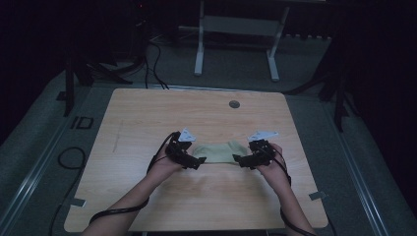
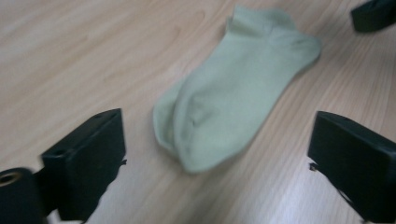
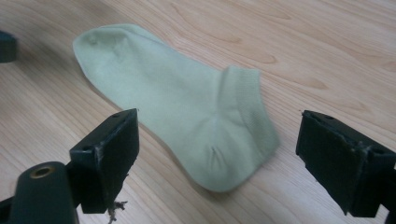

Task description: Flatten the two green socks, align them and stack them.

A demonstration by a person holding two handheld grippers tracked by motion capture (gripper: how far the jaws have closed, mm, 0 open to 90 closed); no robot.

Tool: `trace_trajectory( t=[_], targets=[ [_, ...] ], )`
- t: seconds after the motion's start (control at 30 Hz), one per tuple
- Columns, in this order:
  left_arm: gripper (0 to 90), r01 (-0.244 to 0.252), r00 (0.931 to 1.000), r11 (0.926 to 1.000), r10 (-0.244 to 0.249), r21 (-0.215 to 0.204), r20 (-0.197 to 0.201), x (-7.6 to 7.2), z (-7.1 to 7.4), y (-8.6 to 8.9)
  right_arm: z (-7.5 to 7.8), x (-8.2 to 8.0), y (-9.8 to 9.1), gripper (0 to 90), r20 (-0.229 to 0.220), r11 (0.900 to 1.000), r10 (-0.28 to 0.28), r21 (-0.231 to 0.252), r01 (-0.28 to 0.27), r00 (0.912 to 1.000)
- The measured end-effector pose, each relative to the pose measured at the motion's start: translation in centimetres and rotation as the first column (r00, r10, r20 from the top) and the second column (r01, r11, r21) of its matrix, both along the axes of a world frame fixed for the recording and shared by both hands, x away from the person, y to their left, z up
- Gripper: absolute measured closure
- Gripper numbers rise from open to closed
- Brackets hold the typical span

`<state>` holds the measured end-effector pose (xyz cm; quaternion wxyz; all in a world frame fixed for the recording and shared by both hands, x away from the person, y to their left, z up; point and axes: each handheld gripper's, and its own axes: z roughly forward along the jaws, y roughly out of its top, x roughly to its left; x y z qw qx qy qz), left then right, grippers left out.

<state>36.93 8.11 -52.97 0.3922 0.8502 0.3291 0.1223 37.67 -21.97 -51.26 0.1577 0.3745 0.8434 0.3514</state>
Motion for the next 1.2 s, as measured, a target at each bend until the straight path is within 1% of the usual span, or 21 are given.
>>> trace_trajectory(
  t=[0.07, 0.1, 0.27, 0.3, 0.37, 0.4, 0.43, 0.5, 0.63, 0.73, 0.77, 0.87, 0.93, 0.97, 1.03, 1.07, 1.1, 1.17, 1.2],
  targets=[
    [2.2, 0.0, 1.0, 1.0, 0.0, 0.0, 0.0, 0.0, 0.0, 0.0, 0.0, -0.1, -0.2, 13.2, 0.001, 1.0, -0.002, 0.003, 0.002, 1.0],
    [2.1, -0.008, 0.9999, 0.9998, 0.008, 0.018, -0.007, -0.4, -0.4, 0.7, 0.0, -0.2, -0.7, 13.2, -0.001, 1.0, -0.008, -0.001, 0.008, 1.0],
    [1.7, -0.031, 0.9995, 0.9991, 0.031, 0.028, 0.001, -1.0, -0.9, 2.0, -0.4, -0.6, -1.8, 13.2, -0.002, 0.9997, -0.022, -0.012, 0.022, 0.9998],
    [1.7, -0.04, 0.9992, 0.9989, 0.04, 0.025, -0.003, -1.1, -1.0, 2.4, -0.5, -0.7, -2.0, 13.2, -0.002, 0.9996, -0.025, -0.011, 0.025, 0.9997],
    [1.4, -0.058, 0.9983, 0.9978, 0.058, 0.031, 0.007, -1.3, -1.1, 3.0, -0.8, -0.9, -2.6, 13.1, -0.003, 0.9993, -0.032, -0.02, 0.032, 0.9995],
    [1.4, -0.07, 0.9976, 0.997, 0.069, 0.035, 0.005, -1.5, -1.2, 3.3, -0.9, -0.9, -2.8, 13.2, 0.0, 0.9992, -0.033, -0.021, 0.033, 0.9994],
    [1.4, -0.079, 0.9968, 0.9964, 0.079, 0.029, 0.003, -1.6, -1.4, 3.7, -1.1, -1.1, -3.1, 13.0, -0.003, 0.9991, -0.038, -0.02, 0.038, 0.9993],
    [1.3, -0.093, 0.9957, 0.995, 0.093, 0.037, 0.0, -1.8, -1.6, 4.2, -1.4, -1.2, -3.4, 12.5, -0.004, 0.9987, -0.044, -0.027, 0.044, 0.999],
    [1.3, -0.113, 0.9935, 0.9933, 0.113, 0.024, -0.002, -2.3, -2.1, 5.4, -2.0, -1.7, -4.2, 12.3, -0.015, 0.9982, -0.056, -0.024, 0.056, 0.9983],
    [1.3, -0.145, 0.9894, 0.9894, 0.145, 0.004, -0.013, -2.6, -2.4, 6.4, -2.3, -2.0, -4.8, 12.3, -0.016, 0.9973, -0.071, -0.017, 0.071, 0.9973],
    [1.3, -0.159, 0.9873, 0.9873, 0.159, 0.004, -0.013, -2.7, -2.5, 6.7, -2.3, -2.0, -5.0, 12.3, -0.019, 0.9971, -0.075, -0.016, 0.075, 0.997],
    [1.3, -0.171, 0.9851, 0.9852, 0.171, 0.008, -0.014, -3.0, -2.6, 7.4, -2.4, -2.3, -5.5, 12.3, -0.015, 0.9964, -0.083, -0.021, 0.082, 0.9965],
    [1.3, -0.175, 0.9845, 0.9845, 0.175, 0.012, -0.007, -3.3, -2.6, 7.8, -2.5, -2.5, -5.8, 12.3, -0.009, 0.9957, -0.089, -0.026, 0.089, 0.996],
    [1.3, -0.182, 0.9833, 0.9833, 0.182, 0.014, -0.01, -3.3, -2.7, 8.0, -2.5, -2.6, -6.0, 12.3, -0.01, 0.9954, -0.094, -0.022, 0.094, 0.9955],
    [1.3, -0.187, 0.9821, 0.9824, 0.187, 0.001, -0.022, -3.5, -2.8, 8.3, -2.6, -2.8, -6.4, 12.3, -0.013, 0.9945, -0.103, -0.018, 0.103, 0.9946],
    [1.3, -0.187, 0.9821, 0.9824, 0.187, 0.001, -0.022, -3.5, -2.8, 8.3, -2.6, -2.8, -6.4, 12.3, -0.013, 0.9945, -0.103, -0.018, 0.103, 0.9946],
    [1.3, -0.197, 0.9803, 0.9805, 0.197, 0.007, -0.017, -3.8, -2.9, 8.6, -2.8, -3.0, -6.7, 12.3, -0.015, 0.9942, -0.108, -0.009, 0.107, 0.9941],
    [1.3, -0.198, 0.9802, 0.9803, 0.198, 0.006, -0.013, -4.0, -2.9, 8.8, -2.9, -3.1, -6.8, 12.3, -0.017, 0.9942, -0.107, -0.013, 0.107, 0.9941],
    [1.3, -0.206, 0.9784, 0.9785, 0.206, 0.004, -0.014, -4.4, -3.0, 9.2, -3.1, -3.4, -7.0, 12.3, -0.015, 0.9935, -0.112, -0.023, 0.111, 0.9936]
  ],
)
